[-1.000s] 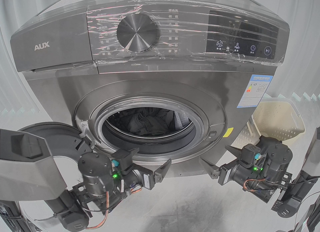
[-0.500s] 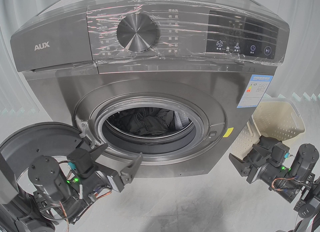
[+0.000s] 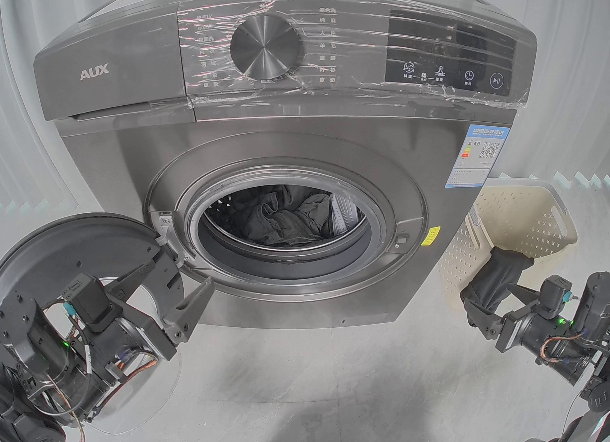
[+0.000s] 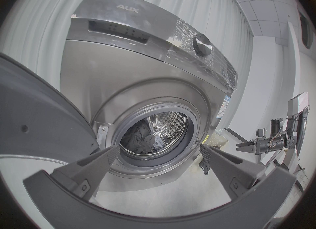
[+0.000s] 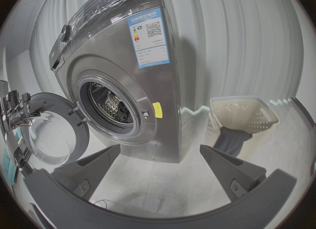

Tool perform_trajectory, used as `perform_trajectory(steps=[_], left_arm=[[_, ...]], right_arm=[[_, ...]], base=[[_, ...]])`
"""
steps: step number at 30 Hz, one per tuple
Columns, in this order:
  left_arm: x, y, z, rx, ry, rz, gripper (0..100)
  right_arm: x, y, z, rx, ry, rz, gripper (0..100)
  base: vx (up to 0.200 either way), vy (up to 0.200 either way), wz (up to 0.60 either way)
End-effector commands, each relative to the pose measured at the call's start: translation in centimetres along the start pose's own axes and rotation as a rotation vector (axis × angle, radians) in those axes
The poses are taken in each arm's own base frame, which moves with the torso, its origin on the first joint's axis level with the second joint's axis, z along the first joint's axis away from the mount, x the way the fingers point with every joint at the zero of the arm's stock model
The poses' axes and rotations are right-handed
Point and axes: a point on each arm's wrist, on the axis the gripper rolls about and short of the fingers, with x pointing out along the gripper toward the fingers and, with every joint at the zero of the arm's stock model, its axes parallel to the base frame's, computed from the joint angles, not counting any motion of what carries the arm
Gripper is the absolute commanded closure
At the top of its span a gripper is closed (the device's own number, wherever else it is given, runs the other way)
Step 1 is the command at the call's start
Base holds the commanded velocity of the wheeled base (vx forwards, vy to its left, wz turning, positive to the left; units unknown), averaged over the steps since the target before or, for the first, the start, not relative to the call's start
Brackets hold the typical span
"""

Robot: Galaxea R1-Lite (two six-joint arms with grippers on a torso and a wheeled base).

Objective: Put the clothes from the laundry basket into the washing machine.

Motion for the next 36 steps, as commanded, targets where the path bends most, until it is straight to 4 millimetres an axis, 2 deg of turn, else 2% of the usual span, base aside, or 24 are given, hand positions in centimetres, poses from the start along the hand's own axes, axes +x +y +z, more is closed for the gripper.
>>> perform_trajectory(steps=[1,7,15,22,24,25,26,28,32,35,36], left_arm=[[-1.1,1.0,0.7,0.002,-0.037,0.022,0],[-1.2,0.9,0.9,0.039,-0.048,0.026,0],[-2.5,1.1,2.0,0.061,-0.096,0.034,0],[-5.3,1.3,2.9,0.079,-0.098,0.027,0],[-6.6,1.6,2.8,0.088,-0.071,0.034,0],[-6.7,1.6,2.8,0.089,-0.068,0.034,0],[-7.8,1.8,2.5,0.093,-0.035,0.043,0],[-9.0,2.1,2.1,0.095,0.0,0.048,0],[-11.2,2.9,1.1,0.102,0.068,0.118,0],[-13.4,3.4,0.7,0.099,0.033,0.159,0],[-13.5,3.4,0.7,0.099,0.03,0.16,0]], right_arm=[[-2.3,-1.0,0.7,0.017,-0.037,-0.033,0],[-3.5,-1.1,0.9,0.01,-0.047,-0.029,0],[-5.4,-1.5,1.1,0.016,-0.078,-0.049,0],[-9.2,-2.3,0.2,0.01,-0.077,-0.074,0],[-10.9,-2.8,-0.2,-0.012,-0.109,-0.109,0],[-11.0,-2.8,-0.2,-0.013,-0.111,-0.114,0],[-12.3,-3.2,-0.6,-0.021,-0.152,-0.151,0],[-13.5,-3.4,-1.2,-0.03,-0.177,-0.182,0],[-15.3,-3.6,-2.7,-0.047,-0.199,-0.201,0],[-16.2,-3.6,-3.9,-0.044,-0.205,-0.222,0],[-16.2,-3.6,-4.0,-0.044,-0.203,-0.222,0]], base=[[-0.2,0.0,0.0],[-0.2,0.0,0.0],[-0.2,0.0,0.0],[-0.2,0.0,0.0],[0.0,0.0,0.0],[0.0,0.0,0.0],[0.0,0.0,0.0],[0.0,0.0,0.0],[0.0,0.0,0.0],[0.0,0.0,0.0],[0.0,0.0,0.0]])
